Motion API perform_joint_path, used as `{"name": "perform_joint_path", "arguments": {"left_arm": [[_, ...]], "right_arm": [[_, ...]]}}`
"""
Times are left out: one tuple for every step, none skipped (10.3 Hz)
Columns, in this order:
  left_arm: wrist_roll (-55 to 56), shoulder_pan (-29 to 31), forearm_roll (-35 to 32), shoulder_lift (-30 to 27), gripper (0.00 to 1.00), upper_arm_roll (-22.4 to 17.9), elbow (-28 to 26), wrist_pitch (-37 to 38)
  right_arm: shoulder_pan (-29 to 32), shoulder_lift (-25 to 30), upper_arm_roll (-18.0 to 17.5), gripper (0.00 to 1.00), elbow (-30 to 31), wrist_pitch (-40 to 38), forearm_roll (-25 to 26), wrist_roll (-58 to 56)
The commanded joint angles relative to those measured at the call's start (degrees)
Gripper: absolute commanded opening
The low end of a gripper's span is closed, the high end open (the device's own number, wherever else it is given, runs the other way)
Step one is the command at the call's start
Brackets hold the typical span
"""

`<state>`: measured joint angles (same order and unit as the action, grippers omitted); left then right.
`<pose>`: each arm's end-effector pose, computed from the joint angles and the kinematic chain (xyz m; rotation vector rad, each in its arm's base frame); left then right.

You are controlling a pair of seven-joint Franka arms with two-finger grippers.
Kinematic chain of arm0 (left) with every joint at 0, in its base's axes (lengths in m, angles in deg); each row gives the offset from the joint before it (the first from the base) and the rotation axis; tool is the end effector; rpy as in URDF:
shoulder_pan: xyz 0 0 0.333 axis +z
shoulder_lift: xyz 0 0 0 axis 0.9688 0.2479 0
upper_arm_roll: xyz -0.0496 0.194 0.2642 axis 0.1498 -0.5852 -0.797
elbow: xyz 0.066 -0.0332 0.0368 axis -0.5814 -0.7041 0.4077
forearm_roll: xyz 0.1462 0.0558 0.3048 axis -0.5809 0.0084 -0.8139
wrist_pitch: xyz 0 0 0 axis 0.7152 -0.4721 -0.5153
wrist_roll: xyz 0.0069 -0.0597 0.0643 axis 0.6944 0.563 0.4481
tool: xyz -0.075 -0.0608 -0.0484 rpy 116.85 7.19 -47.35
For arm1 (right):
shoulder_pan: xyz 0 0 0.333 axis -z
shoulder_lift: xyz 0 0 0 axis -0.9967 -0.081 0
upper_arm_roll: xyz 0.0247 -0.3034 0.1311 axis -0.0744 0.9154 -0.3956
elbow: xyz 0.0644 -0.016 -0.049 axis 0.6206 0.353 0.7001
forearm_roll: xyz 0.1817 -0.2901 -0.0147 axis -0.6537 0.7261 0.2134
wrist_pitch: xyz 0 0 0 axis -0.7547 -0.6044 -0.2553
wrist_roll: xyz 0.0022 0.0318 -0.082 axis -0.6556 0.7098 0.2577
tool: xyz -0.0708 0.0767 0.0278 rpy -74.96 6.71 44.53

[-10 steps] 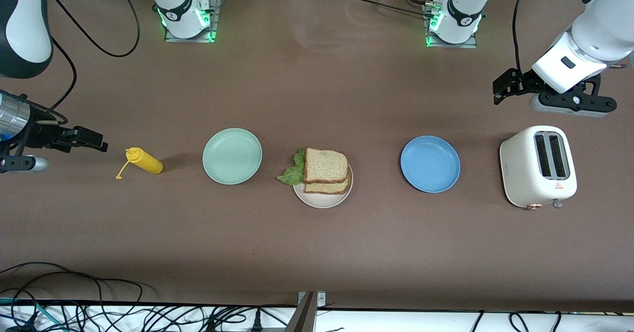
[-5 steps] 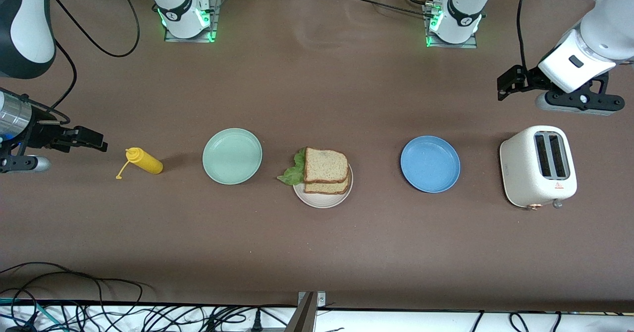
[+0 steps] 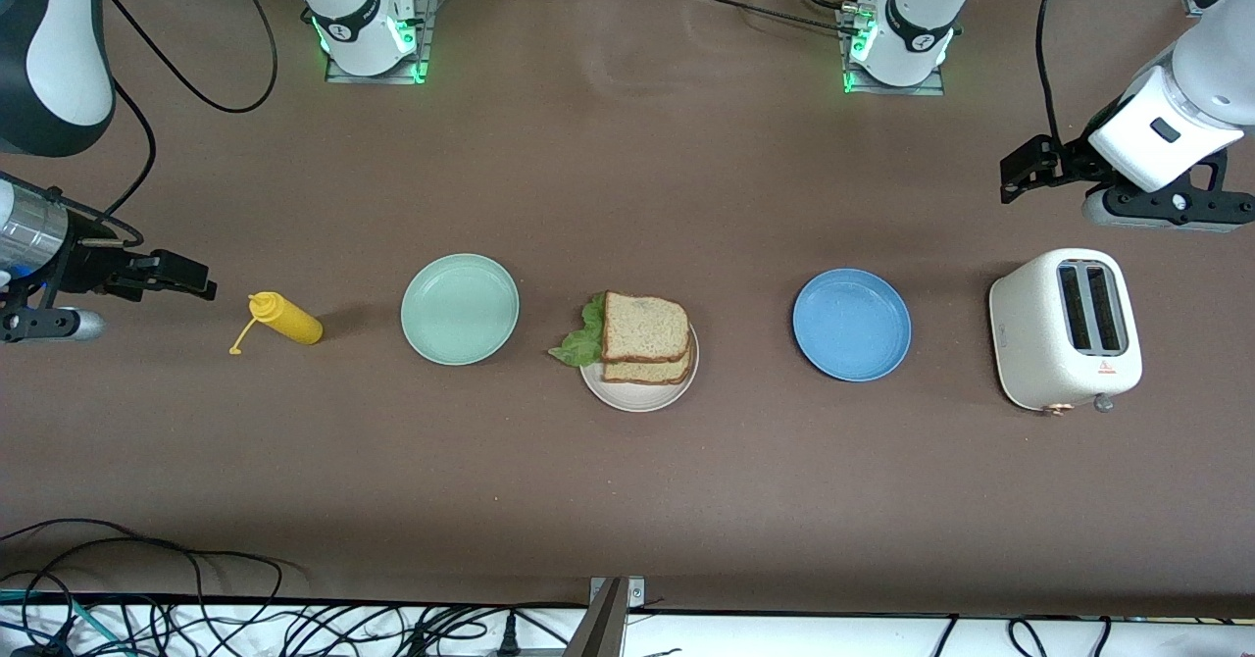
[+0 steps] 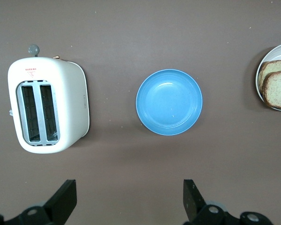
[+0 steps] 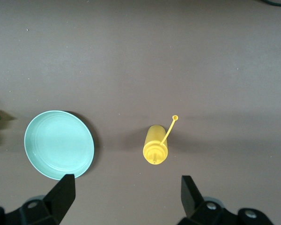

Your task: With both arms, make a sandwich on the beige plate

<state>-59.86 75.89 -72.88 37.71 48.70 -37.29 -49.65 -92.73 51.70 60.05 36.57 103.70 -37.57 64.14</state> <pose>0.5005 -0.0524 0.6087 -3.1346 0.0825 0.1130 0.5926 -0.0074 0.5317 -3.0683 0.0135 0.0299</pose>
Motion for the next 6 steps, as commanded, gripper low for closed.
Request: {"name": "perform_joint_path", "arguments": {"left_arm": [[0.3, 0.6, 0.9, 0.9, 1.0, 0.3, 2.0, 1.5], [0.3, 0.6, 1.0, 0.9, 1.0, 0.3, 2.0, 1.5], [0.2, 0.6, 1.0, 0.9, 1.0, 0.3, 2.0, 1.5], [0.3, 0.6, 1.0, 0.9, 1.0, 0.3, 2.0, 1.5], [0.3, 0.6, 1.0, 0.9, 1.0, 0.3, 2.0, 1.5], [0.2, 0.6, 1.0, 0.9, 1.0, 0.3, 2.0, 1.5]], "right_arm": [[-0.9, 3.0, -0.5, 1.0, 3.5, 0.9, 1.6, 2.4], [-1.0, 3.0, -0.5, 1.0, 3.5, 0.8, 2.1, 2.4], [-1.5, 3.0, -0.5, 1.0, 3.5, 0.8, 2.3, 2.4], [-1.7, 2.9, -0.5, 1.0, 3.4, 0.9, 2.3, 2.4], [-1.8, 2.9, -0.5, 1.0, 3.4, 0.9, 2.3, 2.4], [-1.8, 2.9, -0.5, 1.0, 3.4, 0.9, 2.3, 2.4]]}}
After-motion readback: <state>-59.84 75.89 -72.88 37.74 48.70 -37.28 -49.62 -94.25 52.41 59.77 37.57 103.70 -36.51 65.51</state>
